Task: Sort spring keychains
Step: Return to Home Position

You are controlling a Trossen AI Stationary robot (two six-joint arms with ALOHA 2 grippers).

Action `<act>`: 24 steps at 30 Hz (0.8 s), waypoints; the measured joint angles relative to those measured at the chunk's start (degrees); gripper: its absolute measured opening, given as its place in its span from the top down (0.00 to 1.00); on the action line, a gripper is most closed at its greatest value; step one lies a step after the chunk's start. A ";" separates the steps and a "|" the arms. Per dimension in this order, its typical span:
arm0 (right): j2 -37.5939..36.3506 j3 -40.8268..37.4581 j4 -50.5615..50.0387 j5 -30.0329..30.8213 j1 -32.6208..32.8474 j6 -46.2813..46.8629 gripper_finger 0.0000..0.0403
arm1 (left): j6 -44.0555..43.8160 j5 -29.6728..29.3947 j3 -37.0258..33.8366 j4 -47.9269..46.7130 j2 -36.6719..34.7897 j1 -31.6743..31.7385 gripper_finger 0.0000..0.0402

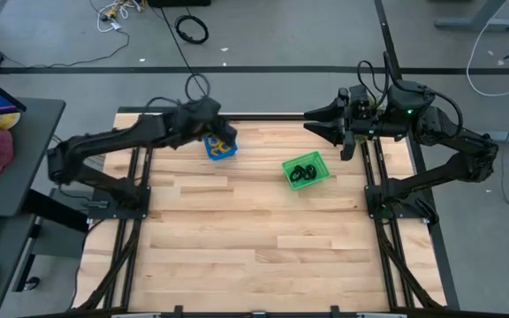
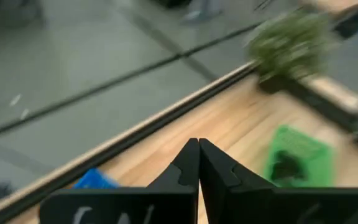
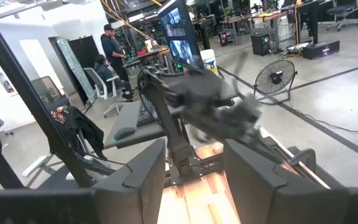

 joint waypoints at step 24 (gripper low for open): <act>0.00 0.00 -0.46 -0.01 0.00 -0.18 0.59 | 16.91 21.40 -11.56 28.99 -12.08 -18.50 1.00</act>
